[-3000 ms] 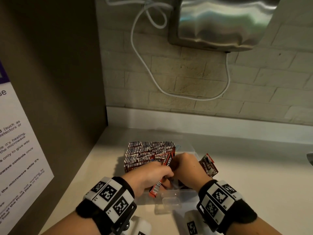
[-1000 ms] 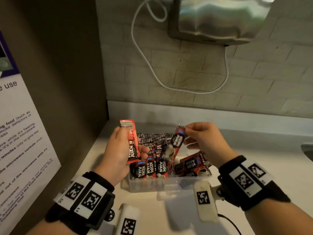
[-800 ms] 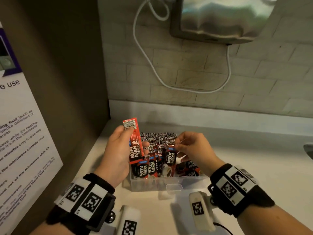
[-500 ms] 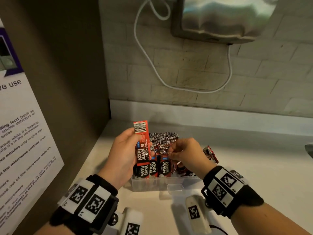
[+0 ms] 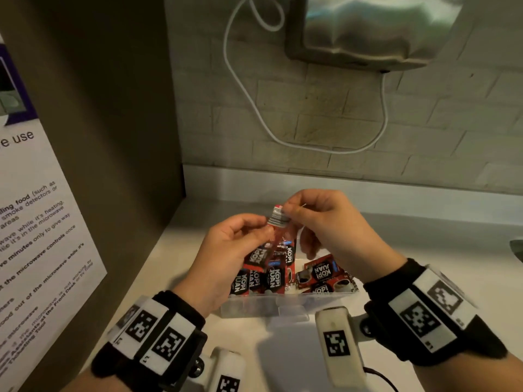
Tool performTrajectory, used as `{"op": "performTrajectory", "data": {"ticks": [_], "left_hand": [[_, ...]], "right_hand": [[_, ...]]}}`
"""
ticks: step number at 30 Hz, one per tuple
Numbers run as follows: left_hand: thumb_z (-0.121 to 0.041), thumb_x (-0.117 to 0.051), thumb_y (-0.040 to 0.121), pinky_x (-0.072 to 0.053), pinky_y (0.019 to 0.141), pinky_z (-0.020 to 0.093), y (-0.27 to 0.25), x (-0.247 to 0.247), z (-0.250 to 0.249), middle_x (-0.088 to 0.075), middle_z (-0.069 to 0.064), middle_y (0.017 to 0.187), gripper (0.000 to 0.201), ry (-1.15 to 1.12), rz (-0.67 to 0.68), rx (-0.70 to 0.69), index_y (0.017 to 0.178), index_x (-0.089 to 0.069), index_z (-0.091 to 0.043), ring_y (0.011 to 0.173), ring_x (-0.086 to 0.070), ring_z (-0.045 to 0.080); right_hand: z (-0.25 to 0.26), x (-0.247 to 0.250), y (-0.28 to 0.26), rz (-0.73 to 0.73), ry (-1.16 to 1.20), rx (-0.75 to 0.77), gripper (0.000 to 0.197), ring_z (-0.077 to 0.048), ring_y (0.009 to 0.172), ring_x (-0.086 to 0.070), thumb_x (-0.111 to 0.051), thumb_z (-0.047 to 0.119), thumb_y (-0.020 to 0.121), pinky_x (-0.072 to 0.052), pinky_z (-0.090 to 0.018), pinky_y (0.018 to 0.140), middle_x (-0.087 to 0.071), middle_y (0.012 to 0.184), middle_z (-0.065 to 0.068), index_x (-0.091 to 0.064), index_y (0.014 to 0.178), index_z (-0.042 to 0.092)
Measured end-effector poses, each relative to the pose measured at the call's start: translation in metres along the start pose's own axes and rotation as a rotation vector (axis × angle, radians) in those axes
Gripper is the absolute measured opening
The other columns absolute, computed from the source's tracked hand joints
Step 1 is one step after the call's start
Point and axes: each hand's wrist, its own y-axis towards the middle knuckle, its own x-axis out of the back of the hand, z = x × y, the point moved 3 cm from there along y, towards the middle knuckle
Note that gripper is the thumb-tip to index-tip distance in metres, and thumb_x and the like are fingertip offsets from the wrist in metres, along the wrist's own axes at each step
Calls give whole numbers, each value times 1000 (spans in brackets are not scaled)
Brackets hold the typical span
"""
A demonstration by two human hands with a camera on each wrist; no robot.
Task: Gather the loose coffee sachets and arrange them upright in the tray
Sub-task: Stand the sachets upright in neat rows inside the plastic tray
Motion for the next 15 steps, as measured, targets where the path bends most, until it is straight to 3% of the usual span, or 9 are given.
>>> {"op": "performTrajectory", "data": {"ticks": [2, 3, 6, 8, 10, 15], "left_hand": [[-41, -62, 73, -56, 76, 33, 1, 3, -1, -75, 6, 92, 31, -36, 8, 43, 90, -72, -16, 87, -71, 18], [-43, -60, 73, -55, 79, 35, 2, 5, -1, -74, 8, 97, 35, -49, 11, 74, 90, -73, -16, 92, -70, 21], [-19, -64, 82, -58, 62, 28, 2, 9, -2, -73, 12, 96, 15, -97, 29, 130, 93, -72, -11, 80, -71, 20], [-5, -63, 85, -56, 54, 21, 2, 11, -4, -74, 9, 86, 13, -91, 27, 110, 93, -71, -9, 67, -70, 15], [-1, -65, 82, -55, 52, 18, 2, 12, -4, -75, 7, 80, 14, -55, 23, 71, 92, -71, -9, 66, -70, 14], [1, -69, 78, -55, 53, 18, 4, 11, -4, -73, 5, 75, 13, -52, -94, -41, 88, -68, -7, 64, -70, 14]], "right_hand": [[4, 6, -4, -3, 132, -10, 21, -21, 45, -55, -58, 15, 93, -40, -24, 40, -64, 62, -10, -61, 81, -2], [5, 10, -6, 2, 180, -6, 20, -21, 47, -57, -60, 14, 91, -42, -25, 42, -65, 65, -11, -61, 78, -1], [3, 19, -12, 24, 188, 18, 8, -21, 51, -61, -64, -3, 83, -47, -26, 42, -67, 68, -12, -61, 79, 3], [-3, 25, -12, -7, 174, 3, 17, -21, 51, -63, -65, -11, 80, -50, -26, 44, -66, 64, -10, -62, 90, 3], [-10, 29, -10, -56, 159, -20, 24, -21, 52, -65, -67, -10, 78, -51, -27, 45, -68, 63, -9, -63, 98, 3], [-24, 33, -8, -70, 74, -85, 11, -21, 56, -67, -70, -7, 77, -53, -27, 48, -71, 66, -11, -62, 86, -6]]}}
